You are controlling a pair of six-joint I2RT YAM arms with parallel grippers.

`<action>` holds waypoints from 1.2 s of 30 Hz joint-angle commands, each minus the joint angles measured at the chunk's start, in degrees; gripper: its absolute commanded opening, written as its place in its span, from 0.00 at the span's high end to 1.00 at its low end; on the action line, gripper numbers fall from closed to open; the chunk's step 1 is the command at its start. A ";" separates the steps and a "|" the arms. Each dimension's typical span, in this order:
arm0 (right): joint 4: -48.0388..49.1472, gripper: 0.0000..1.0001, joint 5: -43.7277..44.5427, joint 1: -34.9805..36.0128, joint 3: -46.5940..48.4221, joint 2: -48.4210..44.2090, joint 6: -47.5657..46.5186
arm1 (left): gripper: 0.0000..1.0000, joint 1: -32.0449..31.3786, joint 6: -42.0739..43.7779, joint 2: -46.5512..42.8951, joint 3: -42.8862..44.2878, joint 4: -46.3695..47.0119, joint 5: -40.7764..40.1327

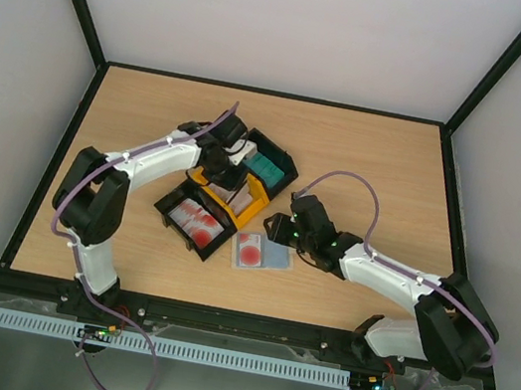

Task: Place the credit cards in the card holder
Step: Pick up the credit card from the storage box.

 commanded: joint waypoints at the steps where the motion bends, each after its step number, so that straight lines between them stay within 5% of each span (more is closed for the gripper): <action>1: 1.62 0.58 0.40 0.05 1.63 0.85 -0.26 | 0.97 -0.92 -3.31 -3.43 -1.15 -0.65 -4.85; 10: 3.63 0.57 1.15 0.02 1.94 0.01 0.82 | 0.98 -2.28 -6.68 -6.41 -0.25 -0.77 -9.06; 15: 9.27 0.46 -1.16 -0.73 2.43 -1.92 3.30 | 0.98 -2.26 -8.81 -9.16 0.64 -0.91 -9.27; 26: 32.65 0.21 -13.93 -3.93 3.03 1.71 15.38 | 0.98 -1.56 -14.36 -17.58 1.65 -1.26 -1.35; 36: 45.62 0.17 -17.44 -5.03 2.48 3.95 25.05 | 0.98 0.45 -17.78 -23.19 2.15 0.65 8.58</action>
